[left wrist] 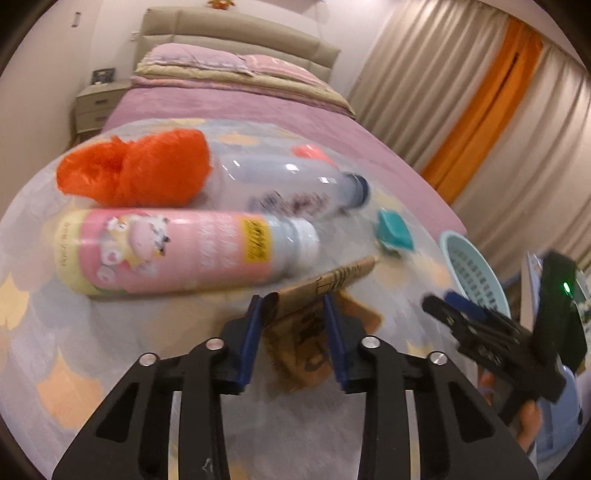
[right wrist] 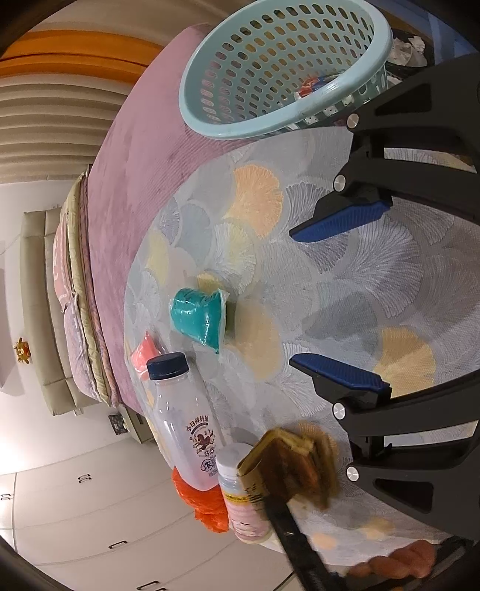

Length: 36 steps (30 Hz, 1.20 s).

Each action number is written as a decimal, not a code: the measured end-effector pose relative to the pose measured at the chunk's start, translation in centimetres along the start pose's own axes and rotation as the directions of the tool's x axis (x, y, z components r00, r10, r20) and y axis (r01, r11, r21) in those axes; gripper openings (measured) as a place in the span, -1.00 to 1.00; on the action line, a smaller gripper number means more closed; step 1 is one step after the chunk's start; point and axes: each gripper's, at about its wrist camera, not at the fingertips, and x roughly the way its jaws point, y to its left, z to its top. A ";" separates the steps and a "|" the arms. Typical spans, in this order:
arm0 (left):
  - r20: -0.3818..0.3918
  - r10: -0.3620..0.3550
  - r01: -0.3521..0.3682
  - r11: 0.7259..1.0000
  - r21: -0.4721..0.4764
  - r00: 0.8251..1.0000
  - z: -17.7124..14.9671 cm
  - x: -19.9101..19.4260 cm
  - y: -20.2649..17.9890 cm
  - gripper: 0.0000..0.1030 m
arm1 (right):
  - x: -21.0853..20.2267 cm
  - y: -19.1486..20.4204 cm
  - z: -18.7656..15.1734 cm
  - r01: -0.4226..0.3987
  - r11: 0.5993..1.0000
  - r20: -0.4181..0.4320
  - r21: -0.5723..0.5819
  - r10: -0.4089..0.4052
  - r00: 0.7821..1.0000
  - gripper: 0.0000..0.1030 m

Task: Collect trash
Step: 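Grasp the brown cardboard sleeve with the left tool while the right tool grasps the teal packet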

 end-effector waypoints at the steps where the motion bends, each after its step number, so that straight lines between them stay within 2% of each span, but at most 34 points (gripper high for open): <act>1: -0.013 -0.011 0.011 1.000 0.012 1.000 -0.6 -0.3 -0.6 -0.43 | 0.0 0.0 0.0 0.000 1.000 0.001 0.000 0.000 1.000 0.14; 6: -0.047 -0.032 0.037 0.995 0.090 0.998 -2.5 -1.4 -3.3 -0.42 | -0.2 -0.2 0.0 0.001 1.000 0.005 0.006 -0.001 1.000 0.14; 7: -0.038 -0.016 0.020 0.993 0.114 0.999 -2.7 -1.6 -3.9 -0.37 | -0.3 -0.2 0.0 0.000 1.000 0.006 0.008 0.000 1.000 0.14; 9: -0.020 0.032 -0.029 0.990 0.139 0.999 -2.8 -1.4 -4.8 -0.11 | -0.5 -0.4 0.0 0.001 1.000 0.009 0.009 -0.001 1.000 0.14; 10: -0.007 0.065 -0.063 0.986 0.153 0.998 -2.7 -1.3 -5.0 -0.07 | -0.8 -0.5 0.1 0.002 1.000 0.015 0.008 -0.002 1.000 0.14; 17: -0.002 0.143 -0.141 0.978 0.155 0.990 -1.7 1.2 -5.0 -0.08 | -1.2 -1.6 1.8 -0.035 0.999 0.021 0.037 0.034 0.999 0.14; 20: 0.004 0.140 -0.139 0.980 0.145 0.990 -1.4 1.6 -4.8 -0.10 | -0.7 -1.5 3.2 -0.043 0.998 0.018 0.035 0.043 0.999 0.15; 22: 0.005 0.133 -0.133 0.981 0.142 0.991 -1.2 1.6 -4.8 -0.19 | 0.2 -1.1 4.2 -0.054 0.998 0.000 0.036 0.054 0.999 0.15; 24: -0.005 0.119 -0.117 0.984 0.132 0.993 -1.1 1.9 -4.8 -0.39 | 0.9 -0.8 4.8 -0.067 0.997 -0.013 0.038 0.068 0.998 0.16; 27: -0.022 0.103 -0.100 0.986 0.131 0.994 -1.3 2.1 -4.7 -0.43 | 1.9 -0.2 5.5 -0.058 0.998 -0.026 0.032 0.059 0.998 0.19; 30: -0.021 0.000 0.003 0.991 0.133 1.000 -1.7 0.9 -4.6 -0.43 | 2.9 0.0 6.1 -0.055 0.998 -0.036 0.035 0.056 0.998 0.22; 32: -0.009 -0.048 0.048 0.988 0.144 0.999 -2.1 -0.1 -4.4 -0.34 | 3.5 0.0 6.5 -0.045 0.998 -0.041 0.039 0.047 0.998 0.23; 33: -0.001 -0.045 0.045 0.988 0.146 0.999 -2.1 -0.4 -4.3 -0.17 | 3.8 -0.1 6.6 -0.044 0.998 -0.044 0.042 0.046 0.998 0.23; 36: 0.042 0.001 -0.008 0.986 0.169 0.999 -2.0 -1.1 -4.0 -0.03 | 4.6 -0.2 6.8 -0.047 0.998 -0.059 0.052 0.050 0.997 0.23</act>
